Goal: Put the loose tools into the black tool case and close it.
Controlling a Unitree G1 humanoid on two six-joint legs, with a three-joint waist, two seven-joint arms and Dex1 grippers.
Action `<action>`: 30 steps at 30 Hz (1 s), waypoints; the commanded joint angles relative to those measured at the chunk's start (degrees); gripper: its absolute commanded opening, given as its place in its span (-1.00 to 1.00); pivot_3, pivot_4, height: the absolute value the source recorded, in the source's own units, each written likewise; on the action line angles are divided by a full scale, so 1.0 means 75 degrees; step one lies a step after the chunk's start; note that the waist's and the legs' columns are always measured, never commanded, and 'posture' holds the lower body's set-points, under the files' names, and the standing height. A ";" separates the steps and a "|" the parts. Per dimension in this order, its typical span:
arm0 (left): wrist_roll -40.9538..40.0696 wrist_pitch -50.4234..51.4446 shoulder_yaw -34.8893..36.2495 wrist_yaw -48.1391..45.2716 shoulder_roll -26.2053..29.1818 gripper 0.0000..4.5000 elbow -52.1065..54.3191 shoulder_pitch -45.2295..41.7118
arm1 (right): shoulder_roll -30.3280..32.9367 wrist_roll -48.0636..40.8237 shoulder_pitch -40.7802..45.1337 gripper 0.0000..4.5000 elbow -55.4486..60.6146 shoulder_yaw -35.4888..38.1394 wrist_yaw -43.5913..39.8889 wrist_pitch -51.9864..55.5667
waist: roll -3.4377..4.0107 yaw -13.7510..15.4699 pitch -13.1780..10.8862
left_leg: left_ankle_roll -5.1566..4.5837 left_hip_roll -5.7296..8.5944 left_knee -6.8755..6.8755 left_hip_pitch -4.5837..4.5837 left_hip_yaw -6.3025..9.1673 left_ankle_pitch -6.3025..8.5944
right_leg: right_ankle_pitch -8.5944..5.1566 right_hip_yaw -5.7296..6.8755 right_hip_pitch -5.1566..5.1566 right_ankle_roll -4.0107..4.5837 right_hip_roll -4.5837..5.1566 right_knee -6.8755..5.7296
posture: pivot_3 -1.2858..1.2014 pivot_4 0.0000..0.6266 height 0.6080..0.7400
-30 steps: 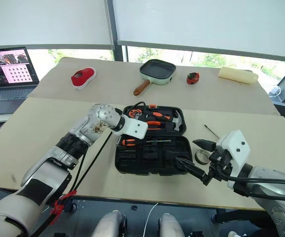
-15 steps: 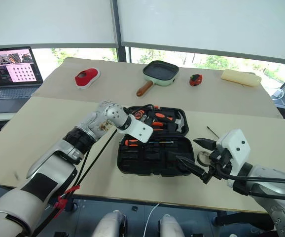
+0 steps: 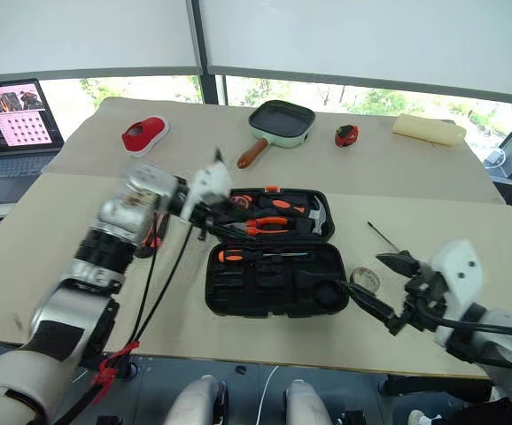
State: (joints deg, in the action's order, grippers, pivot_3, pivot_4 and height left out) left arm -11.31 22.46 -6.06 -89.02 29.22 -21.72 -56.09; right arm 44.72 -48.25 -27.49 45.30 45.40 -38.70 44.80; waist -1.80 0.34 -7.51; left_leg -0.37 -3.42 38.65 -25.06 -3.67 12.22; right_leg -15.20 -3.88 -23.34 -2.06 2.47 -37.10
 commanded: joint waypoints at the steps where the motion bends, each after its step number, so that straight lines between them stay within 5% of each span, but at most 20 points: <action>1: -0.0884 0.0903 0.0435 -0.0329 0.0569 0.81 0.1005 0.0232 | -0.0322 0.0057 -0.1240 1.00 -0.0095 0.1762 -0.0878 -0.0175 | 0.0001 0.0025 -0.0001 | 0.0000 0.0000 -0.0001 0.0000 0.0002 0.0000 | -0.0002 0.0003 0.0001 -0.0001 0.0000 0.0001 | 0.03 -0.52 1.00; 2: -0.1067 0.0954 0.0398 -0.0399 0.0759 0.97 0.1258 0.0385 | -0.0452 0.0014 -0.1589 1.00 -0.0188 0.2110 -0.1047 -0.0221 | 0.0003 0.0041 -0.0002 | -0.0001 -0.0001 -0.0001 0.0008 0.0002 0.0001 | -0.0003 0.0006 0.0010 -0.0001 0.0000 0.0005 | 0.03 -0.52 1.00; 6: -0.1815 0.1424 0.0276 -0.0465 0.1310 0.99 0.2040 0.0777 | -0.0821 -0.0007 -0.2424 1.00 -0.0494 0.2900 -0.1474 -0.0430 | 0.0006 0.0035 -0.0008 | 0.0001 0.0005 0.0009 0.0035 -0.0003 0.0002 | -0.0025 0.0002 0.0040 -0.0028 0.0013 0.0010 | 0.03 -0.52 1.00; 13: -0.2610 0.1424 -0.0133 -0.0465 0.1912 0.99 0.2873 0.1190 | -0.0675 0.0146 -0.2315 1.00 -0.0815 0.2697 -0.1260 -0.0495 | 0.0019 -0.0071 -0.0017 | 0.0001 -0.0007 0.0006 0.0054 -0.0002 0.0001 | -0.0049 -0.0011 0.0041 -0.0031 0.0008 0.0005 | 0.03 -0.52 1.00; 23: -0.2557 0.0898 -0.0373 -0.0415 0.2468 0.99 0.3696 0.1904 | 0.1271 0.2051 0.0818 1.00 -0.3263 -0.0667 -0.0059 -0.0443 | 0.0041 -0.0158 -0.0042 | 0.0001 0.0005 0.0003 0.0058 -0.0020 0.0001 | -0.0028 -0.0028 0.0039 -0.0008 0.0008 0.0004 | 0.03 -0.52 1.00; 30: -0.2649 0.1231 -0.0355 0.0232 0.2117 0.99 0.3935 0.1821 | 0.1535 0.3193 0.3590 1.00 -0.5469 -0.3328 0.0022 -0.0661 | 0.0041 -0.0085 -0.0048 | -0.0001 0.0015 0.0006 0.0044 -0.0016 0.0000 | -0.0014 -0.0023 0.0032 0.0007 0.0006 0.0002 | 0.03 -0.52 1.00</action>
State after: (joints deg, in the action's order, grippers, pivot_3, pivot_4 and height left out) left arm -30.63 31.35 -9.93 -88.50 45.26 6.32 -41.26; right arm 55.60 -27.20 -3.48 7.70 23.51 -38.61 41.59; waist -1.49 -0.30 -7.87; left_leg -0.38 -3.29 38.69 -24.74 -3.78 12.22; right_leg -15.30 -4.06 -23.11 -2.02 2.52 -37.10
